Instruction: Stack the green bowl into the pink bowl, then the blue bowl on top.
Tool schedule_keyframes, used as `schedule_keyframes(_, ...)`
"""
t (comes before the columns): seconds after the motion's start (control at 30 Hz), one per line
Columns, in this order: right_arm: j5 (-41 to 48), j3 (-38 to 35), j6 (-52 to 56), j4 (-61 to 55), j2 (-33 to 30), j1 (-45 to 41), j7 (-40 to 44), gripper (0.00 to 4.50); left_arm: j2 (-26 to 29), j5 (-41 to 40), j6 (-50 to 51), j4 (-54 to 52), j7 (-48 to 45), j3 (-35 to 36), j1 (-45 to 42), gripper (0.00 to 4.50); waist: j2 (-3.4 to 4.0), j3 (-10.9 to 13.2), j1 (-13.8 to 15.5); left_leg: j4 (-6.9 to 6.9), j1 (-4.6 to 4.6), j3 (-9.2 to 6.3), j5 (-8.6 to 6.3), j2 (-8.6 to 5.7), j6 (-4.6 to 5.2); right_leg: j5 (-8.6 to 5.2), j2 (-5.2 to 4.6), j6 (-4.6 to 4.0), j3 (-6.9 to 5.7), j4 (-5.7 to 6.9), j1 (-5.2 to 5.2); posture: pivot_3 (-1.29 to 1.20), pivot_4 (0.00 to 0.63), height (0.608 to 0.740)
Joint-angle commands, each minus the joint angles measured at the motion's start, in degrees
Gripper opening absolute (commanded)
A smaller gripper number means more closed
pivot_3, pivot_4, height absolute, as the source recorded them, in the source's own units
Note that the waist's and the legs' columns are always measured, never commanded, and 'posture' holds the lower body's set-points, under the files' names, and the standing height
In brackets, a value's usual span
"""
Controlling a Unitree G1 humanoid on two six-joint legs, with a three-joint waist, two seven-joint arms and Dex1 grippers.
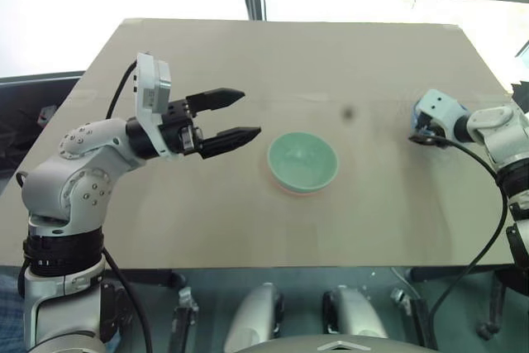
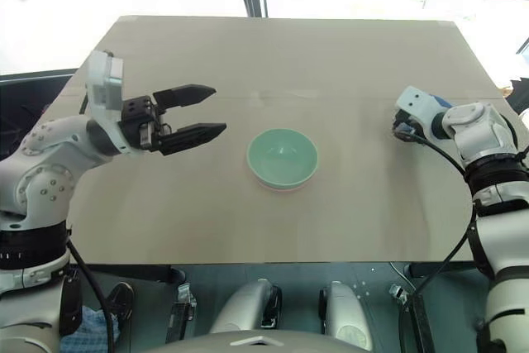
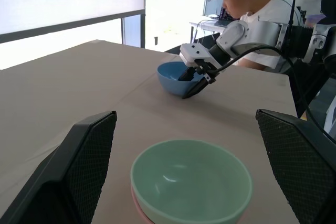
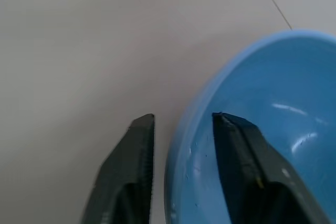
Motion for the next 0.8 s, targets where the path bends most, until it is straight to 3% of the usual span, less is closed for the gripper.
schedule_keyframes(0.03,-1.12,-1.59,-2.05,0.41,-0.28,-1.84,0.9,0.2,0.91,-1.72,-0.45,-2.85,0.68,2.23,0.35,4.5,0.0,0.0,-0.17,0.0,0.0,0.0,0.0,0.0,-0.01,0.0,0.0,0.0,0.0,0.01,0.0,0.0,0.15,0.74)
schedule_keyframes(0.33,-1.43,-2.76,-3.61,-5.51,-1.27,0.48,3.55,0.07,1.11,-1.88,-1.16,-2.3,0.49,1.9,0.76,4.5,0.01,0.0,-1.08,0.0,0.01,-0.01,0.01,0.0,-0.03,0.0,-0.01,0.0,0.01,0.05,-0.01,0.0,0.15,0.74)
schedule_keyframes(0.5,9.13,-5.84,5.78,-33.26,-1.36,5.18,14.35,0.07,2.06,-1.75,-1.6,-1.26,-0.79,2.88,1.56,4.5,0.05,0.02,-1.45,-0.06,-0.01,-0.02,0.01,0.04,-0.03,0.0,0.0,0.0,0.03,0.06,-0.08,0.0,0.15,0.74)
schedule_keyframes(0.8,15.14,-3.27,20.47,-63.87,0.98,3.19,15.67,0.07,7.47,-0.04,-3.92,2.08,-5.32,8.06,7.84,4.5,0.03,0.02,-0.82,-0.08,0.01,-0.08,-0.01,-0.01,-0.04,0.0,-0.12,-0.01,-0.01,0.07,-0.1,0.0,0.15,0.74)
